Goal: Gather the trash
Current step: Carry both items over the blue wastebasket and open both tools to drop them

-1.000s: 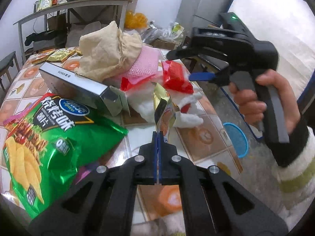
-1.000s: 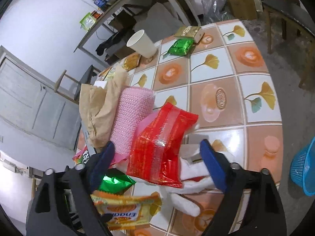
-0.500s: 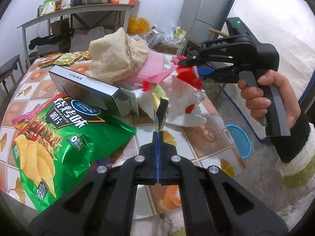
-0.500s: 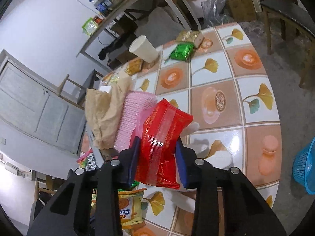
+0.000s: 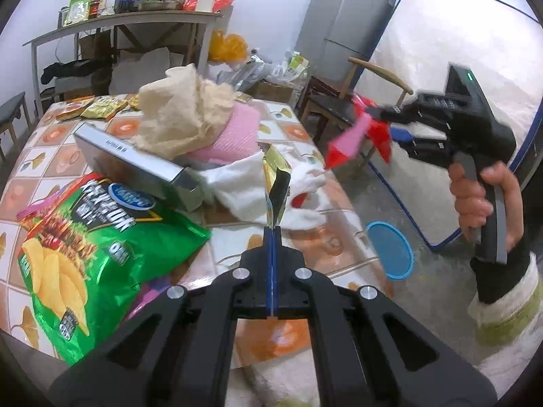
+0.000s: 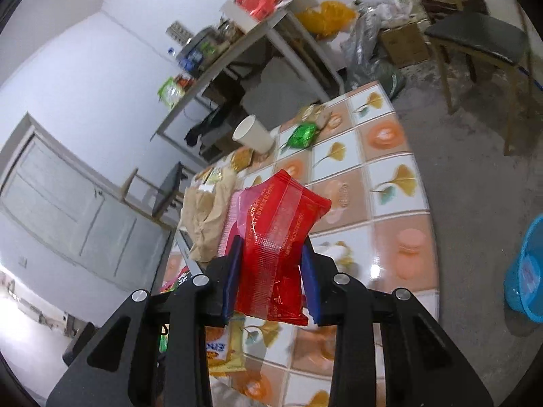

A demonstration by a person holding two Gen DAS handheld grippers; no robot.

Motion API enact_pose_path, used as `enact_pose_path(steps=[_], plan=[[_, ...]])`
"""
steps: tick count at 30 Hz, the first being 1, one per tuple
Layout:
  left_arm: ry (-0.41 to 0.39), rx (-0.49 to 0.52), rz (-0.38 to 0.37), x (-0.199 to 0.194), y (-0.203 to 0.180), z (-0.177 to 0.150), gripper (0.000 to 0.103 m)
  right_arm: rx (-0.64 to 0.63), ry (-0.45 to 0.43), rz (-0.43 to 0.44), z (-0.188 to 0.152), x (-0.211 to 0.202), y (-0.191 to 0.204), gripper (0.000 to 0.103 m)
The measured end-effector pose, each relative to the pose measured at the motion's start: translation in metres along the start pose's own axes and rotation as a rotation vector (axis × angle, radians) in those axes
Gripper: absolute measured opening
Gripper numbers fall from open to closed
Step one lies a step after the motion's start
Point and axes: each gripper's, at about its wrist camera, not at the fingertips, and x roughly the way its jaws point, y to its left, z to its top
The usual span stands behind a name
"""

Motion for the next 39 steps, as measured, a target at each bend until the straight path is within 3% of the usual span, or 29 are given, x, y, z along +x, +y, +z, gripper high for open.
enact_pose_path(steps=[8,19,26,31,36,39], plan=[[0.027,0.024,-0.082,0.022,-0.039,0.02,0.0,0.135,-0.113,-0.077,-0.028,-0.082,-0.079,0.032],[0.094,0.081,-0.192,0.082,-0.121,0.057,0.0,0.389,-0.197,-0.199,-0.079,-0.141,-0.182,0.032],[0.253,0.203,-0.252,0.157,-0.208,0.074,0.0,0.552,-0.263,-0.285,-0.116,-0.169,-0.244,0.032],[0.452,0.28,-0.297,0.231,-0.282,0.06,0.0,0.663,-0.286,-0.328,-0.134,-0.179,-0.291,0.032],[0.535,0.309,-0.312,0.287,-0.34,0.047,0.0,0.737,-0.278,-0.382,-0.132,-0.181,-0.339,0.033],[0.567,0.308,-0.346,0.322,-0.375,0.045,0.0,0.749,-0.271,-0.42,-0.109,-0.181,-0.366,0.042]])
